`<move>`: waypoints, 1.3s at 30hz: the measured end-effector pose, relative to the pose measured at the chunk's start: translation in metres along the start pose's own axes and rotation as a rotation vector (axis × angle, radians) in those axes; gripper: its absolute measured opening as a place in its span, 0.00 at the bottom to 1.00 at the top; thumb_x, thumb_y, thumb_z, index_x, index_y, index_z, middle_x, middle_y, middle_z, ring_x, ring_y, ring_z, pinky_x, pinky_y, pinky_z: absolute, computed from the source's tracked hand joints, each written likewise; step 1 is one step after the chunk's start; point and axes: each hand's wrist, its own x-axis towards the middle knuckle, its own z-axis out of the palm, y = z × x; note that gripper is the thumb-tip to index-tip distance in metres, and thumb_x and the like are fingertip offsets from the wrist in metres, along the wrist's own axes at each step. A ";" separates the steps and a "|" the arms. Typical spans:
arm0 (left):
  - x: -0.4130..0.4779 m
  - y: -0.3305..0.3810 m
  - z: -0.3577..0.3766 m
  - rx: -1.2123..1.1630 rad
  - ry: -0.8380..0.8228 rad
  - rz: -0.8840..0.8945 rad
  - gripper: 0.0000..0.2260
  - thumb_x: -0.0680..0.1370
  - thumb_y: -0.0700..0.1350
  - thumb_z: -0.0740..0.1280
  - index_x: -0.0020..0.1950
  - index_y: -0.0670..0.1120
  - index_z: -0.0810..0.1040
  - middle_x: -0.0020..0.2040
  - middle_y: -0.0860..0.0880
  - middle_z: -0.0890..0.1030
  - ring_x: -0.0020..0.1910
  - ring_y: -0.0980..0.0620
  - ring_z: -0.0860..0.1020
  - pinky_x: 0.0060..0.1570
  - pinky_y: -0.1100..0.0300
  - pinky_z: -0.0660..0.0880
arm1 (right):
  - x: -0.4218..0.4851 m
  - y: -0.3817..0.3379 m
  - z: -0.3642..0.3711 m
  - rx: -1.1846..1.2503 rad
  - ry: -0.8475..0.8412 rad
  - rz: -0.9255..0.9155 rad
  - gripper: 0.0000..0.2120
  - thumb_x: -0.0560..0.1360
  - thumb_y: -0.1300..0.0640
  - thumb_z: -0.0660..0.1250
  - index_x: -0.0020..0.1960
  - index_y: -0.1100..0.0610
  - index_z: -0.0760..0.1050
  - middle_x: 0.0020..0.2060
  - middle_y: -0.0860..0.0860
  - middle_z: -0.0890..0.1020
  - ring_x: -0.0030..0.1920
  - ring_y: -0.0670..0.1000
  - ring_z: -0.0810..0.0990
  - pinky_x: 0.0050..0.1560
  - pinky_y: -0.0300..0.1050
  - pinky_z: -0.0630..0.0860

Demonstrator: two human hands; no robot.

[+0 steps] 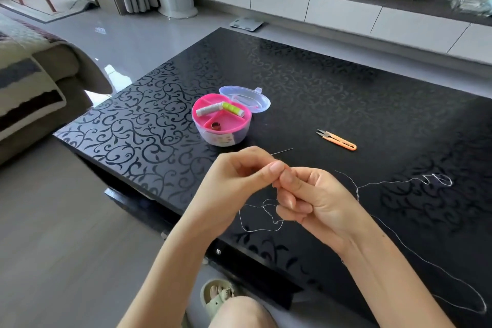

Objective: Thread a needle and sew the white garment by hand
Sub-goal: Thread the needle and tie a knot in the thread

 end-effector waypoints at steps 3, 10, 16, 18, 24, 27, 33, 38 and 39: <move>-0.001 -0.006 0.005 0.143 0.106 0.051 0.09 0.74 0.48 0.69 0.34 0.49 0.80 0.36 0.54 0.77 0.38 0.56 0.77 0.44 0.58 0.76 | -0.001 0.005 -0.002 -0.043 0.013 0.028 0.16 0.64 0.50 0.69 0.40 0.63 0.80 0.22 0.49 0.71 0.22 0.43 0.62 0.25 0.34 0.63; -0.008 -0.029 0.015 0.568 0.327 0.213 0.15 0.78 0.44 0.62 0.32 0.45 0.65 0.30 0.54 0.65 0.32 0.58 0.66 0.35 0.70 0.64 | -0.011 0.024 -0.004 -0.486 0.297 -0.129 0.04 0.72 0.57 0.71 0.47 0.54 0.81 0.27 0.57 0.75 0.29 0.46 0.71 0.34 0.38 0.70; -0.009 -0.040 0.021 0.631 0.307 0.172 0.21 0.81 0.48 0.60 0.30 0.46 0.58 0.27 0.55 0.60 0.29 0.56 0.62 0.30 0.66 0.61 | -0.015 0.036 -0.002 -0.590 0.398 -0.232 0.02 0.72 0.55 0.72 0.41 0.50 0.83 0.35 0.68 0.77 0.33 0.58 0.73 0.37 0.56 0.73; -0.010 -0.038 0.018 0.602 0.261 0.082 0.23 0.80 0.55 0.57 0.28 0.45 0.60 0.25 0.54 0.62 0.27 0.56 0.64 0.30 0.67 0.62 | -0.017 0.036 -0.003 -0.527 0.426 -0.233 0.03 0.72 0.58 0.72 0.39 0.53 0.82 0.27 0.62 0.74 0.29 0.56 0.67 0.32 0.48 0.70; -0.008 -0.035 0.006 0.381 0.295 -0.071 0.22 0.77 0.59 0.54 0.34 0.50 0.79 0.33 0.55 0.80 0.36 0.62 0.76 0.42 0.69 0.70 | -0.022 0.028 -0.011 -0.356 0.395 -0.138 0.05 0.67 0.55 0.72 0.34 0.55 0.81 0.19 0.43 0.65 0.25 0.46 0.59 0.30 0.39 0.58; -0.010 -0.032 0.008 0.281 0.235 -0.025 0.13 0.79 0.52 0.61 0.40 0.50 0.82 0.38 0.57 0.82 0.41 0.62 0.78 0.44 0.70 0.72 | -0.024 0.023 -0.014 -0.304 0.368 -0.115 0.05 0.65 0.55 0.70 0.33 0.55 0.81 0.20 0.44 0.62 0.25 0.46 0.58 0.28 0.35 0.59; -0.014 -0.028 0.016 0.265 0.298 0.183 0.02 0.74 0.44 0.70 0.43 0.49 0.83 0.39 0.52 0.79 0.39 0.54 0.76 0.40 0.64 0.71 | -0.025 0.020 -0.013 -0.253 0.358 -0.068 0.05 0.63 0.58 0.76 0.33 0.55 0.79 0.21 0.45 0.60 0.24 0.46 0.57 0.27 0.36 0.60; -0.017 -0.034 0.026 0.447 0.379 0.265 0.05 0.75 0.46 0.69 0.41 0.49 0.83 0.36 0.55 0.78 0.37 0.53 0.75 0.36 0.65 0.70 | -0.023 0.021 -0.009 -0.286 0.406 -0.123 0.09 0.63 0.53 0.70 0.36 0.59 0.79 0.20 0.46 0.61 0.25 0.47 0.57 0.28 0.36 0.59; -0.017 -0.035 0.028 0.465 0.372 0.265 0.05 0.76 0.46 0.69 0.42 0.50 0.83 0.36 0.55 0.78 0.37 0.53 0.75 0.36 0.64 0.70 | -0.023 0.021 -0.008 -0.294 0.408 -0.133 0.10 0.63 0.53 0.70 0.37 0.60 0.80 0.20 0.46 0.62 0.25 0.47 0.57 0.28 0.37 0.57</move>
